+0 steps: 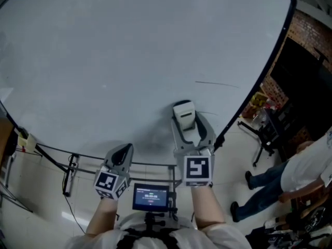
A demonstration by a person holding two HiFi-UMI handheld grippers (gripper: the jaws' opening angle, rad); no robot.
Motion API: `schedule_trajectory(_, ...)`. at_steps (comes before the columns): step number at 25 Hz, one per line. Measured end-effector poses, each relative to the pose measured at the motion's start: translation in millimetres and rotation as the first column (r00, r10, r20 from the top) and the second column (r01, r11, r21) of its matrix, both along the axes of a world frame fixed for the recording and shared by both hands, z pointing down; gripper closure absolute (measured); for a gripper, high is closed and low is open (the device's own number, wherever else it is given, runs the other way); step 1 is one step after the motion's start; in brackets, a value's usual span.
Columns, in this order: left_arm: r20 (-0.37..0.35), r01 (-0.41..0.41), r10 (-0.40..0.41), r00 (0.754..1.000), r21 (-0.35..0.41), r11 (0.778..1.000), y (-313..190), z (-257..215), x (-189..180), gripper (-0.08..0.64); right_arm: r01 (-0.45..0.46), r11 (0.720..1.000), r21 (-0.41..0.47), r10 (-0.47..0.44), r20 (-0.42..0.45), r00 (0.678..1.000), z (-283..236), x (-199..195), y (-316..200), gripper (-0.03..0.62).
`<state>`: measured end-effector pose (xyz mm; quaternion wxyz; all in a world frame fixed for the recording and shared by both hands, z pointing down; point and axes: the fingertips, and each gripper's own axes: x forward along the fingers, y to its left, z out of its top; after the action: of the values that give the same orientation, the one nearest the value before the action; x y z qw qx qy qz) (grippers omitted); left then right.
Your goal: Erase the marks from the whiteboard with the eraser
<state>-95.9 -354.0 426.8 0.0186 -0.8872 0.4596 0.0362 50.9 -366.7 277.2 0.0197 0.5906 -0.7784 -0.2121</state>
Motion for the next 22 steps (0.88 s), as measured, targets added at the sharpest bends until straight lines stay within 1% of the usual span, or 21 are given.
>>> schedule_trajectory(2, 0.000, -0.010, 0.010, 1.000, -0.001, 1.000, -1, 0, 4, 0.554, -0.028, 1.000, -0.005, 0.028, 0.022, 0.999, -1, 17, 0, 0.330)
schedule_trajectory(7, -0.003, -0.026, 0.026, 1.000, -0.004, 1.000, -1, 1, 16, 0.554, -0.090, 0.994, -0.062, 0.097, 0.109, 0.989, 1, 76, 1, 0.330)
schedule_trajectory(11, 0.001, -0.042, 0.042, 0.999, -0.005, 0.999, 1, 2, 22, 0.554, -0.186, 0.980, -0.076, 0.196, 0.169, 0.966, 4, 122, 5, 0.330)
schedule_trajectory(14, 0.002, -0.043, 0.043, 0.999, -0.005, 0.999, 2, 3, 24, 0.554, -0.229, 0.969, -0.096, 0.244, 0.190, 0.951, 6, 142, 8, 0.331)
schedule_trajectory(16, 0.002, -0.044, 0.044, 0.999, -0.005, 0.999, 3, 3, 26, 0.554, -0.230, 0.968, -0.098, 0.245, 0.201, 0.948, 5, 143, 11, 0.333)
schedule_trajectory(18, 0.004, -0.046, 0.046, 0.999, -0.007, 0.999, 5, 4, 27, 0.554, -0.174, 0.981, -0.085, 0.189, 0.212, 0.959, 2, 128, 15, 0.333)
schedule_trajectory(20, 0.002, -0.042, 0.042, 0.999, -0.008, 0.999, 6, 4, 26, 0.554, -0.096, 0.993, -0.067, 0.107, 0.181, 0.978, -3, 97, 17, 0.333)
schedule_trajectory(22, 0.000, -0.033, 0.033, 0.999, -0.007, 0.999, 8, 5, 22, 0.554, -0.048, 0.997, -0.059, 0.056, 0.128, 0.990, -6, 62, 16, 0.333)
